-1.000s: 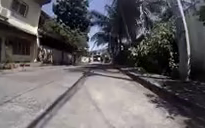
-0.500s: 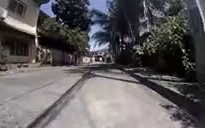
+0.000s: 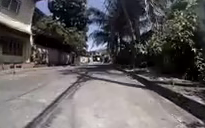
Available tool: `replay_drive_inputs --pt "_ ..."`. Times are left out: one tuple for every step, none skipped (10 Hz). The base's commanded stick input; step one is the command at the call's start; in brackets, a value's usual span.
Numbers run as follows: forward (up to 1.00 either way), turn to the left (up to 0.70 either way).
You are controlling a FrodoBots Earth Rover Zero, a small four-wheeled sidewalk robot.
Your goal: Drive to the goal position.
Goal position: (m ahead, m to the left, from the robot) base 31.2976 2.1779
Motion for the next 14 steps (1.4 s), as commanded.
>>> replay_drive_inputs --pt "1.0 0.0" --pt "1.0 0.0" --pt "1.0 0.0" --pt "1.0 0.0" --pt "1.0 0.0" --pt "1.0 0.0" --pt "1.0 0.0" --pt "1.0 0.0" --pt "1.0 0.0" --pt "1.0 0.0" --pt "1.0 0.0" --pt "1.0 0.0" --pt "1.0 0.0" --pt "1.0 0.0"
